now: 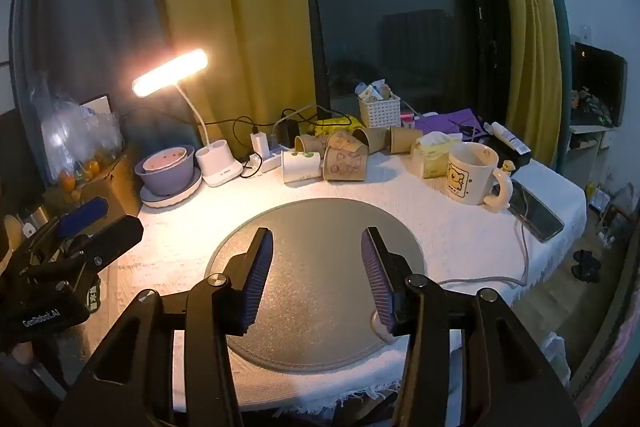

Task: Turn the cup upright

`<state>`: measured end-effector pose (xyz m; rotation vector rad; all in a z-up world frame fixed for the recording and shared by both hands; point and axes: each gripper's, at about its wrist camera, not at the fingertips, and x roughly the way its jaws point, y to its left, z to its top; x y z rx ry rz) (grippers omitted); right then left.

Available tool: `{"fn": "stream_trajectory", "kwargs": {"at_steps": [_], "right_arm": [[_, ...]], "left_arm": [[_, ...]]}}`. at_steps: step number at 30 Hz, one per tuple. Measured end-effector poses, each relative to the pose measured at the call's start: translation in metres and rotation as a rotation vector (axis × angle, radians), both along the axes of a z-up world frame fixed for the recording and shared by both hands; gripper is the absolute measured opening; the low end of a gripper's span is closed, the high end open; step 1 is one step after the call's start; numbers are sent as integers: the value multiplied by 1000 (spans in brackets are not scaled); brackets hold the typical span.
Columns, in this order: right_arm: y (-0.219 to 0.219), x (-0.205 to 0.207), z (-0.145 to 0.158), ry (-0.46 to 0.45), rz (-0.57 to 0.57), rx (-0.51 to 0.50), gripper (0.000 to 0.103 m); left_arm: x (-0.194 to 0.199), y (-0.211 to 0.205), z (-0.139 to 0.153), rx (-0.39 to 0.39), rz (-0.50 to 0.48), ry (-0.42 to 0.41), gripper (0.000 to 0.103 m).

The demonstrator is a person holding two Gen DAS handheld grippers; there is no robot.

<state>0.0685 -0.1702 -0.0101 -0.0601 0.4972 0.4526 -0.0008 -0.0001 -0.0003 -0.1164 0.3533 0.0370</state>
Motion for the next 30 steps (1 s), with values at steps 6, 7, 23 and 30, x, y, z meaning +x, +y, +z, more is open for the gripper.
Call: {"fn": "stream_trajectory", "kwargs": {"at_steps": [6,7,23,30], "right_arm": [[0,1,0,4,-1,-2,49],[0,1,0,3,-1,-4,49],[1,0,1,-7,5,-5,49],[2,0,2,-9,8,-5,49]], "left_arm": [[-2,-2,3,-13,-28,9,94],[1,-2,3,-18,-33,17,94],[3,11,6,-55,-35,2,94],[1,9,4,-49,-35,1,94]]}}
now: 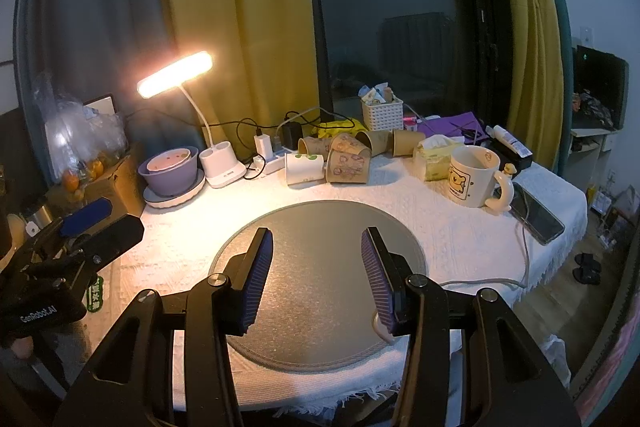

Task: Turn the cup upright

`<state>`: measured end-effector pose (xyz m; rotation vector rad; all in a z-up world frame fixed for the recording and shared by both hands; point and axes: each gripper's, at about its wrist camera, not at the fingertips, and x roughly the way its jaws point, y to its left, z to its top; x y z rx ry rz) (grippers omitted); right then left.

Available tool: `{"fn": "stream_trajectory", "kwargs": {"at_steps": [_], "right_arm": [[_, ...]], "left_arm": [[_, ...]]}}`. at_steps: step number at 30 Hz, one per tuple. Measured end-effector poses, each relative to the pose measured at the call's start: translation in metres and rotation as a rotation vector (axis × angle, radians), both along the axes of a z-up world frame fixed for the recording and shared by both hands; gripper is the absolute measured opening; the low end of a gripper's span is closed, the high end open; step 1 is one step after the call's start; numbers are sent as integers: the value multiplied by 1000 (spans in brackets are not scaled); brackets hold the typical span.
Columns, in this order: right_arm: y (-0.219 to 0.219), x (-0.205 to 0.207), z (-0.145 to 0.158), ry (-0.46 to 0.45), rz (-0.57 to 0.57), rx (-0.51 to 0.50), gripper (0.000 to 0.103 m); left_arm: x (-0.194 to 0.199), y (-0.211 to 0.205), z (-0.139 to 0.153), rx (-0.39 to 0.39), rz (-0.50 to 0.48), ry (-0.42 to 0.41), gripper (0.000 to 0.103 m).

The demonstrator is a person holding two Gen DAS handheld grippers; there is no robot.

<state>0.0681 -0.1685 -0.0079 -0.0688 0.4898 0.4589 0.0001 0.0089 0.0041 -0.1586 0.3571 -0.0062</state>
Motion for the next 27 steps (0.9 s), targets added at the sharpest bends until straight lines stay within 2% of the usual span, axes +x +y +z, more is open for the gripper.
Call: {"fn": "stream_trajectory", "kwargs": {"at_steps": [27], "right_arm": [[1,-1,0,-7,-1,-3,49]], "left_arm": [[-2,7,-4,11,6,-1,94]]}}
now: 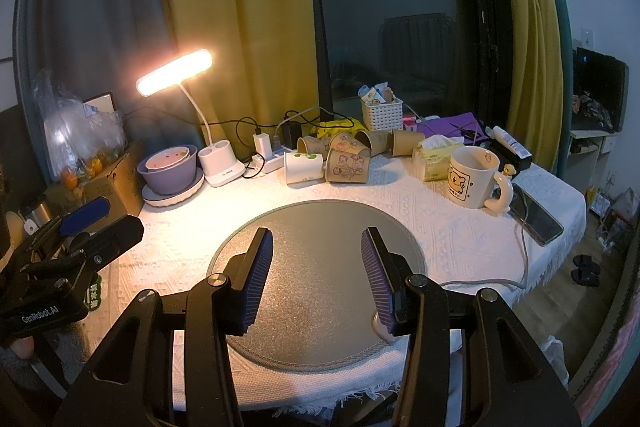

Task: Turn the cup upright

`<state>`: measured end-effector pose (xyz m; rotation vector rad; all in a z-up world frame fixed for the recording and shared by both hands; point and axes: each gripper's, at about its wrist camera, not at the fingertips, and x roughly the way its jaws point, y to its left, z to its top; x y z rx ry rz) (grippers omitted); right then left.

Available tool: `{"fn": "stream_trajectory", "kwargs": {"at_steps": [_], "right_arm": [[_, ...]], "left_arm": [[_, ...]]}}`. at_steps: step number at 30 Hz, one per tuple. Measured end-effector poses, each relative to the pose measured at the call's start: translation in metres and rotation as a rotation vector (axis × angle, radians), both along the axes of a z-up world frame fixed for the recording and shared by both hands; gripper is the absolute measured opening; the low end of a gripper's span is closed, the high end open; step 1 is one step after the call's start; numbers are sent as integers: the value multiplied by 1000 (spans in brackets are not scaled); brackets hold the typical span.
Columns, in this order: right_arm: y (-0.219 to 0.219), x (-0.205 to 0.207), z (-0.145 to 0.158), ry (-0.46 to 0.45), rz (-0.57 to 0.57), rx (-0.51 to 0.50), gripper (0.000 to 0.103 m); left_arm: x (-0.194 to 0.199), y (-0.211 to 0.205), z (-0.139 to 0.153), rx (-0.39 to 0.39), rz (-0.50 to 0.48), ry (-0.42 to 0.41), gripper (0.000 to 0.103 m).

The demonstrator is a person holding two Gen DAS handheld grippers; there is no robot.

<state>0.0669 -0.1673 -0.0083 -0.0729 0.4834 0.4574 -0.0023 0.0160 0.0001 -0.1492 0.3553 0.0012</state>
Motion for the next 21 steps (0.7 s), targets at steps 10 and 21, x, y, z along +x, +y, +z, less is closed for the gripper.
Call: {"fn": "stream_trajectory", "kwargs": {"at_steps": [10,21], "right_arm": [[0,0,0,-1,0,-1,49],[0,0,0,-2,0,-3,49]], "left_arm": [[1,-2,1,0,-1,2,94],[0,-4,1,1,0,3,94]]}}
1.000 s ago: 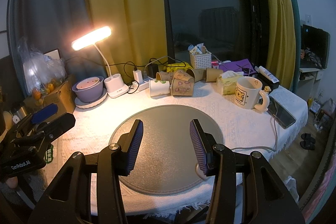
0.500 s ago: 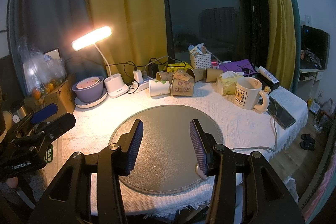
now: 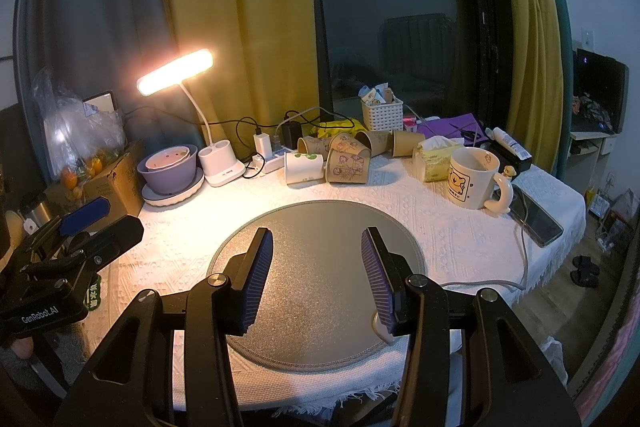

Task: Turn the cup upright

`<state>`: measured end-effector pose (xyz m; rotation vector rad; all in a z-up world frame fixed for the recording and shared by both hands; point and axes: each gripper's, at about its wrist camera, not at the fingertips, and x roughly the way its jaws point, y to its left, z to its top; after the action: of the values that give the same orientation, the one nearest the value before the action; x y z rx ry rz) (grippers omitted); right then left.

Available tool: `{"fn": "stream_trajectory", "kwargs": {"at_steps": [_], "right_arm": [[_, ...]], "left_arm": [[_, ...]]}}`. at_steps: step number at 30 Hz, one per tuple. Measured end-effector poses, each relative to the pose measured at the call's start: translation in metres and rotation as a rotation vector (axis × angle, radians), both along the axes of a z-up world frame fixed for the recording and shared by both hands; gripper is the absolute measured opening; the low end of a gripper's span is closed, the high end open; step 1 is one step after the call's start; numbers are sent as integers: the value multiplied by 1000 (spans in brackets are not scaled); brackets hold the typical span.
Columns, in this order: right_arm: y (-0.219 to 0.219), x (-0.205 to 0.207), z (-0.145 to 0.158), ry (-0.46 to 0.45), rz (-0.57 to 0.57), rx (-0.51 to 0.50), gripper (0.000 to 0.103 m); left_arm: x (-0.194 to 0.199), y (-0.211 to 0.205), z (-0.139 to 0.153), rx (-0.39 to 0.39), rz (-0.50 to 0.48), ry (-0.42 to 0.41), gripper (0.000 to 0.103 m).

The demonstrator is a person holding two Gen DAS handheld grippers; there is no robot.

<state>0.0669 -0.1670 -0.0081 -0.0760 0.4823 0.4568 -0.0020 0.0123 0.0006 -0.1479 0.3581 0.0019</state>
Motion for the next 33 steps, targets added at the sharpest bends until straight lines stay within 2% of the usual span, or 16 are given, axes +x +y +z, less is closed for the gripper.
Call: {"fn": "stream_trajectory", "kwargs": {"at_steps": [16,26,31,33], "right_arm": [[5,5,2,1,7,-10,49],[15,61,-17,62,35,-43,49],[22,94,-21,80,58,-49,49],[23,107,-23,87,65,-49,49]], "left_arm": [[10,-7,-7,23,-16,4,94],[58,1,-18,48,-6,104,94],[98,14,-24,30,-45,189,94],[117,20,-27,36,-33,217,94]]}}
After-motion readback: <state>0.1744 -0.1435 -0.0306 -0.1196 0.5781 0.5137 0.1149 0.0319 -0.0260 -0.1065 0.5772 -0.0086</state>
